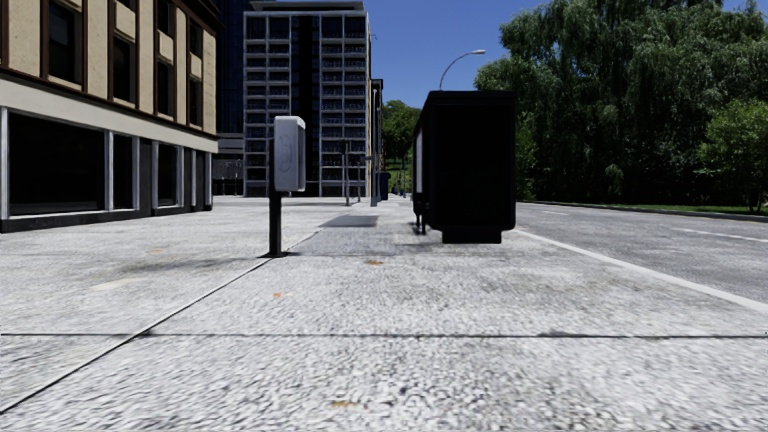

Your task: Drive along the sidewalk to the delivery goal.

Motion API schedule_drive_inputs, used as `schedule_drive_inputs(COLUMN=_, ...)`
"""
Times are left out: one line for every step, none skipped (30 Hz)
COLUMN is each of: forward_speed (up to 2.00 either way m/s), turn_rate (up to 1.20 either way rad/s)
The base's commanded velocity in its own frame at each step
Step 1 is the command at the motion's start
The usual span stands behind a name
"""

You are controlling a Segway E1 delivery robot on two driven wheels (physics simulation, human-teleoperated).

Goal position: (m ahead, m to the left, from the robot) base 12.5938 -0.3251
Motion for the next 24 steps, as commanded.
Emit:
schedule_drive_inputs(forward_speed=2.00, turn_rate=0.00)
schedule_drive_inputs(forward_speed=2.00, turn_rate=0.00)
schedule_drive_inputs(forward_speed=2.00, turn_rate=0.00)
schedule_drive_inputs(forward_speed=2.00, turn_rate=0.00)
schedule_drive_inputs(forward_speed=2.00, turn_rate=0.00)
schedule_drive_inputs(forward_speed=2.00, turn_rate=0.00)
schedule_drive_inputs(forward_speed=2.00, turn_rate=0.00)
schedule_drive_inputs(forward_speed=2.00, turn_rate=0.00)
schedule_drive_inputs(forward_speed=2.00, turn_rate=0.00)
schedule_drive_inputs(forward_speed=2.00, turn_rate=0.00)
schedule_drive_inputs(forward_speed=2.00, turn_rate=0.00)
schedule_drive_inputs(forward_speed=2.00, turn_rate=0.00)
schedule_drive_inputs(forward_speed=2.00, turn_rate=0.00)
schedule_drive_inputs(forward_speed=2.00, turn_rate=0.00)
schedule_drive_inputs(forward_speed=2.00, turn_rate=0.00)
schedule_drive_inputs(forward_speed=2.00, turn_rate=0.00)
schedule_drive_inputs(forward_speed=2.00, turn_rate=0.00)
schedule_drive_inputs(forward_speed=2.00, turn_rate=0.00)
schedule_drive_inputs(forward_speed=2.00, turn_rate=0.00)
schedule_drive_inputs(forward_speed=2.00, turn_rate=0.00)
schedule_drive_inputs(forward_speed=2.00, turn_rate=0.00)
schedule_drive_inputs(forward_speed=2.00, turn_rate=0.00)
schedule_drive_inputs(forward_speed=2.00, turn_rate=0.00)
schedule_drive_inputs(forward_speed=2.00, turn_rate=0.00)
